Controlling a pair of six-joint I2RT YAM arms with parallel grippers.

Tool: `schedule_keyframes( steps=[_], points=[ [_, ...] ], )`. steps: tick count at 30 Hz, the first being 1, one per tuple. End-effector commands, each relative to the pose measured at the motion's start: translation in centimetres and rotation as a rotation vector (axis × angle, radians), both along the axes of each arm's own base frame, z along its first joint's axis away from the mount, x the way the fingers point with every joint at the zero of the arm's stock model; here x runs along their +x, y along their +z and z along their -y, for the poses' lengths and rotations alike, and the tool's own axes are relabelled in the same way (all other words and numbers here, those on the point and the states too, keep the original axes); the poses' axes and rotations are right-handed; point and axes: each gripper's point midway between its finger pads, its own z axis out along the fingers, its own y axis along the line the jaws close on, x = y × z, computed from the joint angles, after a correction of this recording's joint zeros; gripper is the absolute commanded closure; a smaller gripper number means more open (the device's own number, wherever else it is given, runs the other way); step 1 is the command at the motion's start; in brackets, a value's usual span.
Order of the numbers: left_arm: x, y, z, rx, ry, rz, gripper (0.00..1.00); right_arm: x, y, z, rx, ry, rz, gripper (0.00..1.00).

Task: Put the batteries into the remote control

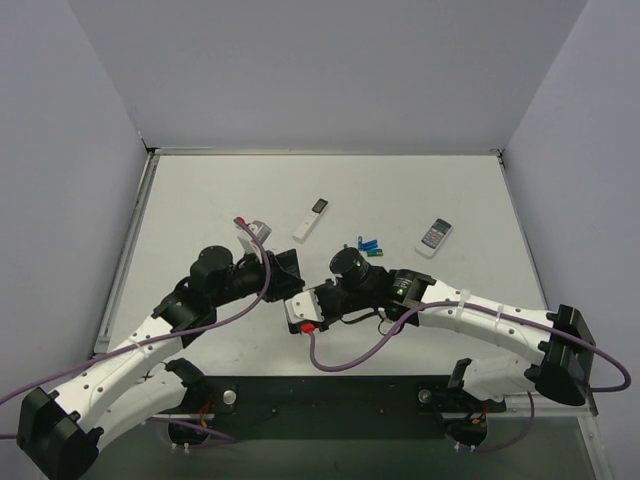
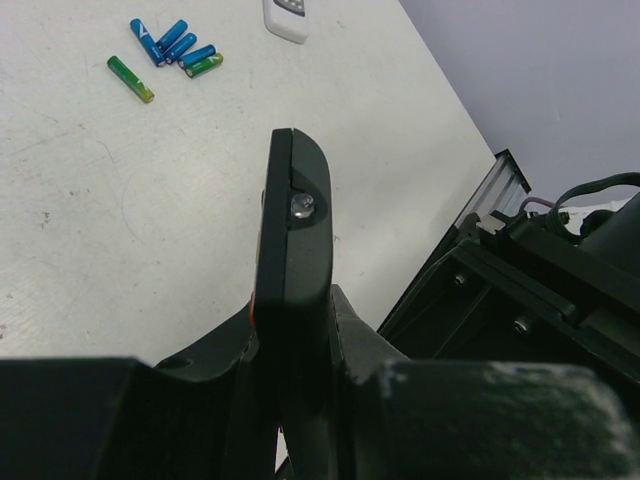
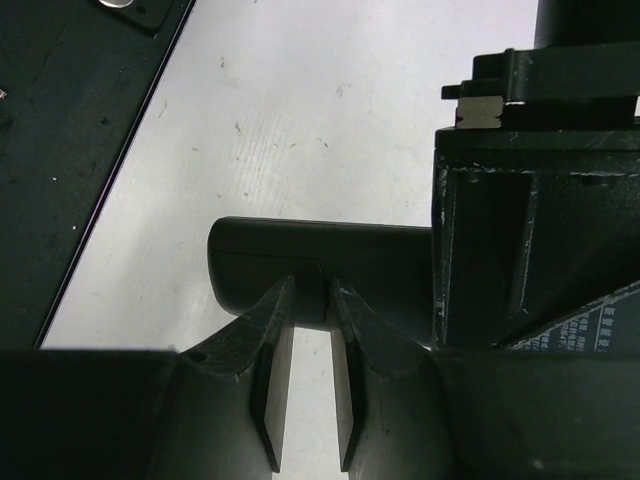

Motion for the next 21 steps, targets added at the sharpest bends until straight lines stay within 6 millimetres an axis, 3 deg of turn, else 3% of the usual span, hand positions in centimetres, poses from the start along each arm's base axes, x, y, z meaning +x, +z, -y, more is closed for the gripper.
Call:
schedule_keyframes(
  steps=[1, 12, 21],
  points=[
    [1.7, 6.5, 0.7, -0.150, 0.018, 0.246, 1.00, -2.9, -4.7, 2.0, -0.173, 0.049, -0.150, 0.86],
    [3.6, 1.0, 0.3, -0.077, 0.092, 0.221, 1.00, -3.0, -7.7, 2.0, -0.232, 0.043, -0.203, 1.00],
    [4.6, -0.7, 0.6, -0.060, 0.102, 0.242, 1.00, -1.9, -10.1, 1.9, -0.244, -0.020, -0.238, 1.00]
  ],
)
